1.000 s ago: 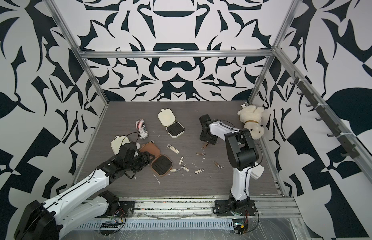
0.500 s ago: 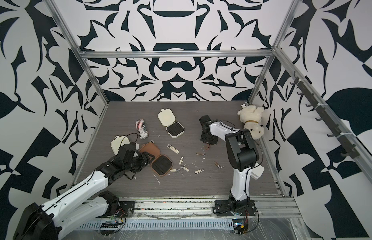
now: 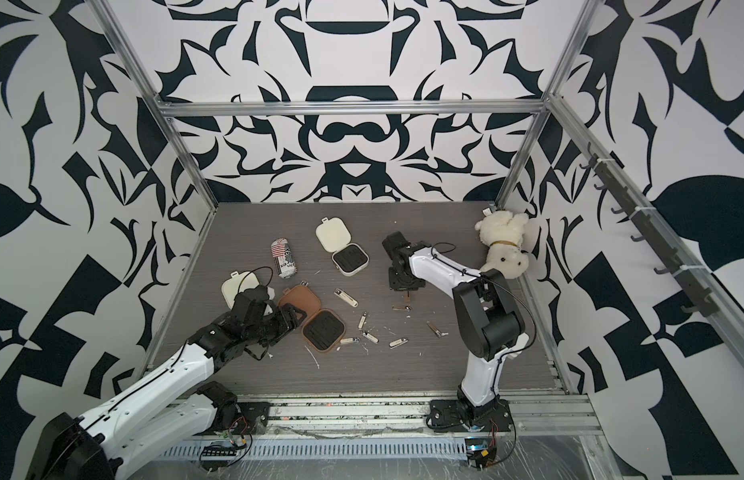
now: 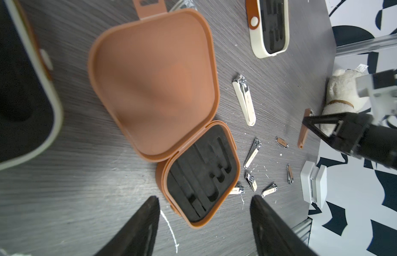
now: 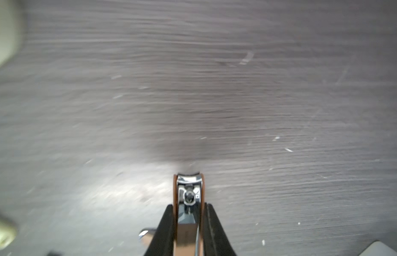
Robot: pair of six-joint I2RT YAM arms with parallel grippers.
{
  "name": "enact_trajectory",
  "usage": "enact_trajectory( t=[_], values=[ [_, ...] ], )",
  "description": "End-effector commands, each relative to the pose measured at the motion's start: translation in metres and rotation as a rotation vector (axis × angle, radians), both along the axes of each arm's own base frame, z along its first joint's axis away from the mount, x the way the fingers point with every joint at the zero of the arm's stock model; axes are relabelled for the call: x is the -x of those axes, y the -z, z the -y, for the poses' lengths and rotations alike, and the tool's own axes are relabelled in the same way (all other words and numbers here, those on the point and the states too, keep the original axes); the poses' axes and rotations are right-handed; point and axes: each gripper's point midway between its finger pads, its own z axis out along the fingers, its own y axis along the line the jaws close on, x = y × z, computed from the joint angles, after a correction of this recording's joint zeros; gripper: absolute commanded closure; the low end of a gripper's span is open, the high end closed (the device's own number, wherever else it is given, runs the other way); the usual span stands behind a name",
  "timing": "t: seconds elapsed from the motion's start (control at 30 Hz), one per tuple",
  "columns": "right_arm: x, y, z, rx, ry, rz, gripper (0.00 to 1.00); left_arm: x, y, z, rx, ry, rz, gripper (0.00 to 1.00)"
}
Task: Organize nail clipper sets
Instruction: Pick up the nail clipper from the center of the board, then place the nail clipper in the storage box.
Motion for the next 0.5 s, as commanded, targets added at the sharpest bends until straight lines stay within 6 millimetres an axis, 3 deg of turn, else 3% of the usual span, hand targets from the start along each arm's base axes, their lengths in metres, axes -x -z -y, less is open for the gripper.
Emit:
enact_trajectory(
  t=[0.0,0.2,0.27,0.47],
  values=[
    [0.013,-0.030,-0.057,-0.048,-0.192,0.058,0.89,0.003,0.007,-0.016,-0.028,-0.006,-0.033,0.31],
    [0.061,-0.032,-0.156,-0.098,-0.489,0.050,0.89,-0.006,0.003,-0.044,0.011,-0.078,-0.064,0.31],
    [0.076,-0.029,-0.180,-0.120,-0.569,0.036,0.89,-0.007,0.002,-0.050,0.014,-0.088,-0.068,0.31],
    [0.098,-0.011,-0.220,-0.160,-0.691,-0.020,0.89,-0.003,0.004,-0.054,0.020,-0.109,-0.079,0.32]
  ],
)
